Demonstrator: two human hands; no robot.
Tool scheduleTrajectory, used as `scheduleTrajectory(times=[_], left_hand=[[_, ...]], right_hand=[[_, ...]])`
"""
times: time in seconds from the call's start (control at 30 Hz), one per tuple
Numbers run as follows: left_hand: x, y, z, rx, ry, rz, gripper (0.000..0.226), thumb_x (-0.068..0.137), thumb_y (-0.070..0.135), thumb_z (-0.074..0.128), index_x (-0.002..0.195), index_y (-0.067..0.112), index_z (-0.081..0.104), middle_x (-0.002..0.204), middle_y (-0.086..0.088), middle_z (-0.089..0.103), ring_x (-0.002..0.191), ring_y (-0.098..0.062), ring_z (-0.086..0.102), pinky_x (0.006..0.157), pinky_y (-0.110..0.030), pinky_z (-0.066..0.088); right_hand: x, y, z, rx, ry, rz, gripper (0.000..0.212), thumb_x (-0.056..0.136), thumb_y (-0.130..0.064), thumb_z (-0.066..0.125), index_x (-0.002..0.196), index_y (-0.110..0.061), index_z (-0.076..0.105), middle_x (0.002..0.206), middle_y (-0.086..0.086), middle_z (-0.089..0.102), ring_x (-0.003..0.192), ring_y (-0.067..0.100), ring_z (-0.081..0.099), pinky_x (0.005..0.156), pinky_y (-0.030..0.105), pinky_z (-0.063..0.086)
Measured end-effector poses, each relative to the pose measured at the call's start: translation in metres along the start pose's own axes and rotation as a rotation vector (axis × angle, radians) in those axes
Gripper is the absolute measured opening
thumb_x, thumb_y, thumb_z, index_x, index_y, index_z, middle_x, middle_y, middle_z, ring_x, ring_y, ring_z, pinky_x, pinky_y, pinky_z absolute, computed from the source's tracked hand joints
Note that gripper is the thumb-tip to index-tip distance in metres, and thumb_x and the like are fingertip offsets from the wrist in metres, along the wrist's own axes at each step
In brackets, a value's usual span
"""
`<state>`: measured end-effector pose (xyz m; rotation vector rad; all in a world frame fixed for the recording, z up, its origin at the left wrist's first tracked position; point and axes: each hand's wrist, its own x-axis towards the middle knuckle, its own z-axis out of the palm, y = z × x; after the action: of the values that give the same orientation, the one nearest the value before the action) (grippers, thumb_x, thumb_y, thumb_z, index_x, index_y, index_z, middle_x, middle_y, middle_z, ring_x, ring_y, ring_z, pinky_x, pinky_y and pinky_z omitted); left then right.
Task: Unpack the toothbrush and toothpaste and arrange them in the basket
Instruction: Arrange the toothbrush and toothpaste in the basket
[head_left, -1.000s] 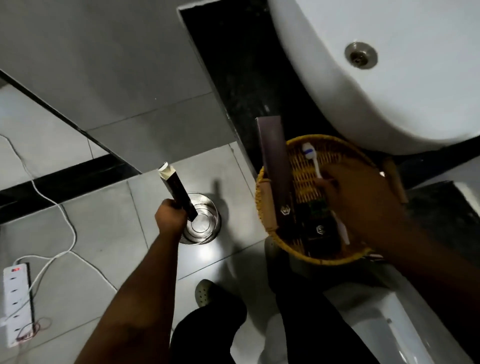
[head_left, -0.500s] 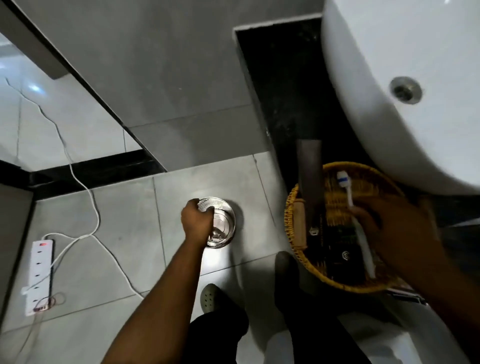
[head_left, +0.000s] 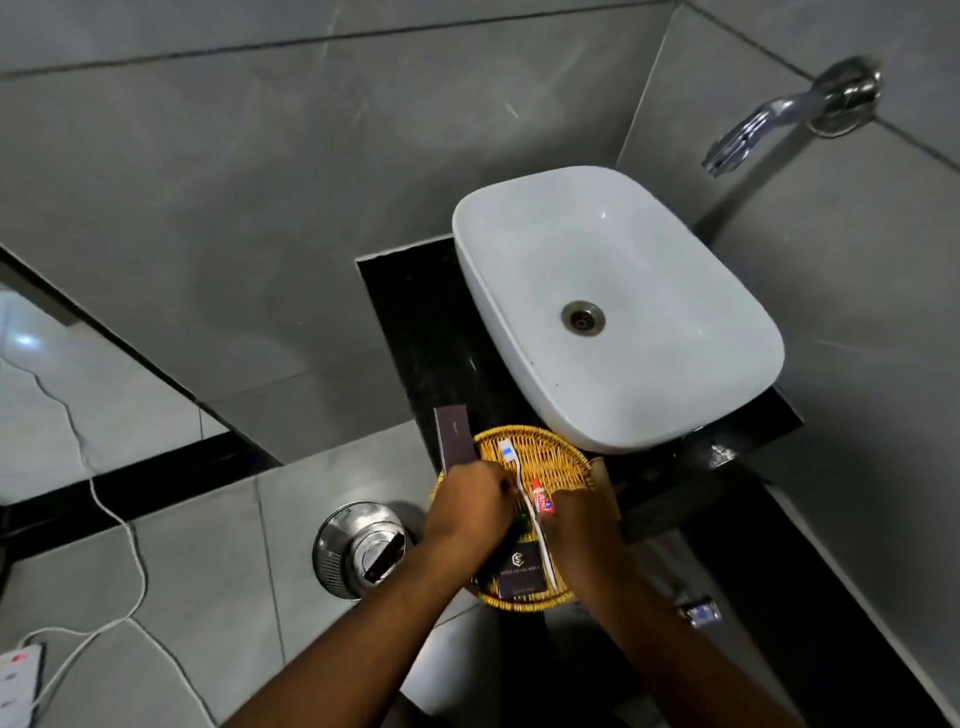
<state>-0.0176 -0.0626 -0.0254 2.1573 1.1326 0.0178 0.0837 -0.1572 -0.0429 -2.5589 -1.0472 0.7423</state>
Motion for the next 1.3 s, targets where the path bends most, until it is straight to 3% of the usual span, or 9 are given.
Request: scheduleTrajectory(times=[0.07, 0.17, 0.3, 0.4, 0.57, 0.83, 0.93, 1.1, 1.3], left_hand=[[0.013, 0.005, 0.007, 0.083, -0.046, -0.030, 0.023, 0.089, 0.019, 0.050, 0.094, 0.009, 0.071, 0.096, -0.015, 0.072, 0.087, -0.032, 0.067, 0.081, -0.039, 0.056], [0.031, 0.009, 0.017, 0.098, -0.065, -0.108, 0.024, 0.090, 0.015, 0.050, 0.097, 0.003, 0.069, 0.101, -0.019, 0.071, 0.091, -0.033, 0.067, 0.081, -0.040, 0.054], [0.043, 0.013, 0.026, 0.115, -0.087, -0.148, 0.020, 0.086, 0.007, 0.050, 0.093, 0.000, 0.068, 0.100, -0.019, 0.071, 0.091, -0.032, 0.068, 0.077, -0.036, 0.053], [0.049, 0.016, 0.031, 0.094, -0.080, -0.171, 0.018, 0.084, 0.006, 0.053, 0.091, 0.000, 0.068, 0.099, -0.018, 0.072, 0.092, -0.032, 0.068, 0.077, -0.035, 0.053], [0.056, 0.016, 0.036, -0.008, -0.051, -0.212, 0.018, 0.086, 0.013, 0.056, 0.087, 0.002, 0.069, 0.095, -0.016, 0.073, 0.089, -0.031, 0.068, 0.070, -0.028, 0.046], [0.062, 0.015, 0.039, -0.019, -0.065, -0.255, 0.022, 0.084, 0.021, 0.062, 0.087, 0.001, 0.070, 0.096, -0.019, 0.073, 0.092, -0.033, 0.068, 0.075, -0.033, 0.053], [0.059, 0.008, 0.038, 0.012, -0.067, -0.243, 0.025, 0.083, 0.024, 0.064, 0.088, 0.000, 0.070, 0.098, -0.019, 0.073, 0.096, -0.033, 0.067, 0.077, -0.032, 0.051], [0.062, 0.008, 0.037, -0.023, -0.065, -0.247, 0.023, 0.085, 0.023, 0.062, 0.083, 0.002, 0.070, 0.093, -0.017, 0.074, 0.088, -0.031, 0.068, 0.066, -0.026, 0.044], [0.058, 0.013, 0.040, 0.002, -0.089, -0.226, 0.022, 0.087, 0.019, 0.057, 0.083, 0.002, 0.071, 0.092, -0.017, 0.074, 0.088, -0.032, 0.069, 0.069, -0.029, 0.048]], right_hand=[[-0.002, 0.004, 0.005, -0.028, -0.015, -0.035, 0.011, 0.087, -0.005, 0.057, 0.080, -0.002, 0.065, 0.082, 0.021, 0.068, 0.079, 0.037, 0.064, 0.067, 0.036, 0.049], [0.003, 0.009, 0.009, -0.017, -0.007, 0.011, 0.015, 0.091, -0.006, 0.049, 0.088, -0.005, 0.064, 0.092, 0.017, 0.067, 0.087, 0.033, 0.062, 0.069, 0.024, 0.041], [0.001, 0.007, 0.008, -0.137, 0.066, -0.033, 0.021, 0.098, -0.015, 0.038, 0.103, -0.015, 0.059, 0.108, 0.008, 0.065, 0.102, 0.022, 0.063, 0.098, 0.032, 0.045], [0.000, 0.008, 0.008, -0.180, 0.056, -0.063, 0.019, 0.097, -0.015, 0.040, 0.109, -0.016, 0.056, 0.116, 0.008, 0.060, 0.108, 0.025, 0.061, 0.094, 0.035, 0.051], [-0.007, 0.015, 0.009, -0.194, 0.047, -0.085, 0.022, 0.096, -0.012, 0.041, 0.110, -0.011, 0.059, 0.113, 0.012, 0.062, 0.098, 0.029, 0.064, 0.083, 0.037, 0.054], [-0.012, 0.017, 0.011, -0.257, 0.000, -0.025, 0.021, 0.093, -0.002, 0.043, 0.107, -0.007, 0.058, 0.111, 0.013, 0.063, 0.091, 0.031, 0.067, 0.075, 0.035, 0.055], [-0.017, 0.010, 0.019, -0.264, -0.003, -0.014, 0.023, 0.094, -0.003, 0.041, 0.111, -0.009, 0.055, 0.115, 0.012, 0.061, 0.094, 0.030, 0.067, 0.077, 0.036, 0.055], [-0.011, 0.011, 0.019, -0.277, 0.023, -0.010, 0.023, 0.094, -0.002, 0.039, 0.111, -0.007, 0.053, 0.115, 0.013, 0.061, 0.095, 0.029, 0.067, 0.079, 0.035, 0.055], [-0.015, 0.018, 0.024, -0.225, 0.081, 0.028, 0.017, 0.098, -0.018, 0.046, 0.113, -0.012, 0.049, 0.115, 0.010, 0.061, 0.090, 0.026, 0.068, 0.073, 0.034, 0.055]])
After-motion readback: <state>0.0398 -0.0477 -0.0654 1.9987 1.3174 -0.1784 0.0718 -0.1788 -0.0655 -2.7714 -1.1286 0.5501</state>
